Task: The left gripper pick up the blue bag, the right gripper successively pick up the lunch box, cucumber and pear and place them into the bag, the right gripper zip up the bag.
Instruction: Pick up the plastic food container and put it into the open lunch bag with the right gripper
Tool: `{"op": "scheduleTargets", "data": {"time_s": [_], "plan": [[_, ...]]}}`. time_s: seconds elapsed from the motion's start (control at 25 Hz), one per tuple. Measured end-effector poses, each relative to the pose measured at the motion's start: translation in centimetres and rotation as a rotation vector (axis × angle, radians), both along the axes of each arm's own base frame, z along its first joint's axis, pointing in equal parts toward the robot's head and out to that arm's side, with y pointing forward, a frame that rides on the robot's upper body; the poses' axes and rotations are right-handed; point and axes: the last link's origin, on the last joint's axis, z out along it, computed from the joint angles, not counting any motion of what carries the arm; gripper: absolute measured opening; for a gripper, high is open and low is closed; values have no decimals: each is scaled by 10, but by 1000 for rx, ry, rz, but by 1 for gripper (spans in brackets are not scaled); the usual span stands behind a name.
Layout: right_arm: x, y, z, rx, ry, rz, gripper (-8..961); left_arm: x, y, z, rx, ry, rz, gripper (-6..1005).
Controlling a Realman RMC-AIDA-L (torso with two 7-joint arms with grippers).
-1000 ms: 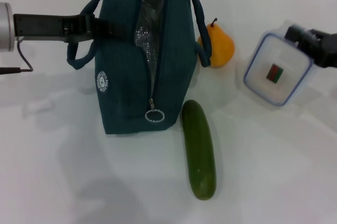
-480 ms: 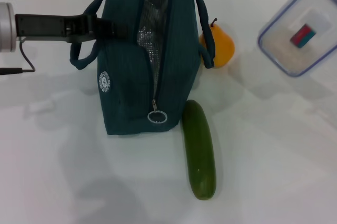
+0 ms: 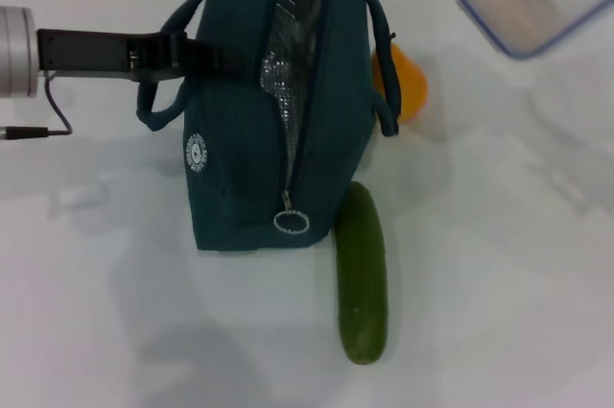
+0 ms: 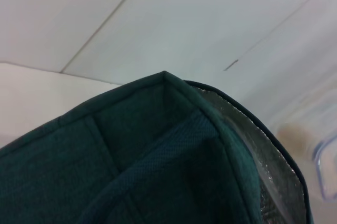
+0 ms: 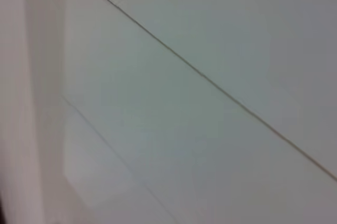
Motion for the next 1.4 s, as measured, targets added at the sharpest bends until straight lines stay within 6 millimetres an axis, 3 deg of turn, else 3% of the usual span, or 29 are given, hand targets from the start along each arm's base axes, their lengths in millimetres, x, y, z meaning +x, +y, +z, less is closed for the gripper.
{"op": "scheduleTargets", "data": {"time_s": [0.64,0.92,1.08,1.4], "plan": [[-96,52,-11,-15,13,184,100,10,0,-10,-41,19,-47,36],[-129,66,-31,-38,-54,216,101,17,2,-15,-54,18,-68,36],[-139,69,-47,-48,-111,223,102,20,2,-18,-64,18,-76,36],[-127,68,-64,-73,-182,182,103,21,3,-18,-52,16,-76,35]]}}
